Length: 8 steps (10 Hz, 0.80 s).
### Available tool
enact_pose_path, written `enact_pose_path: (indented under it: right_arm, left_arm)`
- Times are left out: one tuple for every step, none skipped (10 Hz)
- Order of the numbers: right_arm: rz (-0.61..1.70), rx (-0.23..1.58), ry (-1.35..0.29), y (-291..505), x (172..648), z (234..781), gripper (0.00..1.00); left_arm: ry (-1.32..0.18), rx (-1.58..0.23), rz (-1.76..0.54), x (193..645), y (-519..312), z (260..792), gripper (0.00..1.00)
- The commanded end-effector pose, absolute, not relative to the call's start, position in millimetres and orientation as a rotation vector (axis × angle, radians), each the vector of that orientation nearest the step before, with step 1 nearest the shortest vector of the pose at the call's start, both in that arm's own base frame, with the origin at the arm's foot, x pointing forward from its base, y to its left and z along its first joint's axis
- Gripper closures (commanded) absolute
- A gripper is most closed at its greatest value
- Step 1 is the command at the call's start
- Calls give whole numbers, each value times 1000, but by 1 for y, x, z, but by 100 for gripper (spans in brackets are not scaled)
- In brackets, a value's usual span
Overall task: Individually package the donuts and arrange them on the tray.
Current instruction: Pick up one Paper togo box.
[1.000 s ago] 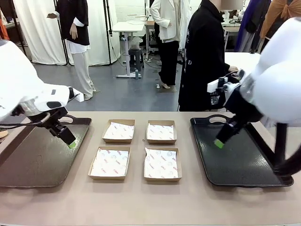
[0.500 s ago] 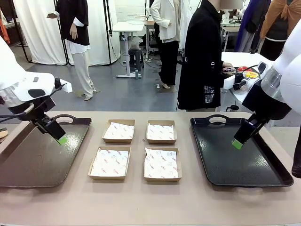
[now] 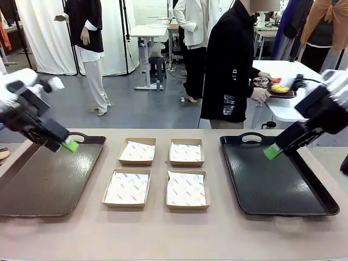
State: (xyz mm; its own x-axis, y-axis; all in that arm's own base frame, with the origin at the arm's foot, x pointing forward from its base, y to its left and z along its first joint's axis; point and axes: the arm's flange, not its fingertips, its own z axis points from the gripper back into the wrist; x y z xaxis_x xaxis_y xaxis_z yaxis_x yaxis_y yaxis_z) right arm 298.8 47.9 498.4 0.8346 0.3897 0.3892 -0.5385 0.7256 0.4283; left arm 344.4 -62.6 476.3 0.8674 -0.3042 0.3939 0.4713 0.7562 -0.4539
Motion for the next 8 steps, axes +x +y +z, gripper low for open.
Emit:
enact_pose_path:
  right_arm:
    - [245,1057,-304,5,292,482,0]
    - [168,1156,-304,-13,290,475,0]
    - [123,1195,-292,-27,287,471,0]
    - [89,1210,-277,-39,285,467,0]
    - [64,1199,-251,-49,284,464,0]
    - [60,1183,-206,-59,282,459,0]
    - [54,1176,-175,-69,280,452,0]
    - [22,1194,-163,-84,278,444,0]
  left_arm:
    - [-336,-924,-288,340,-25,483,0]
    - [-296,-1052,-207,341,-8,480,0]
    - [-266,-1125,-153,342,7,474,0]
    - [-225,-1148,-110,342,24,469,0]
    - [-189,-1140,-62,341,40,465,0]
    - [-164,-1153,-16,340,57,457,0]
    - [-185,-1200,1,339,76,449,0]
    - [-206,-1252,15,338,93,442,0]
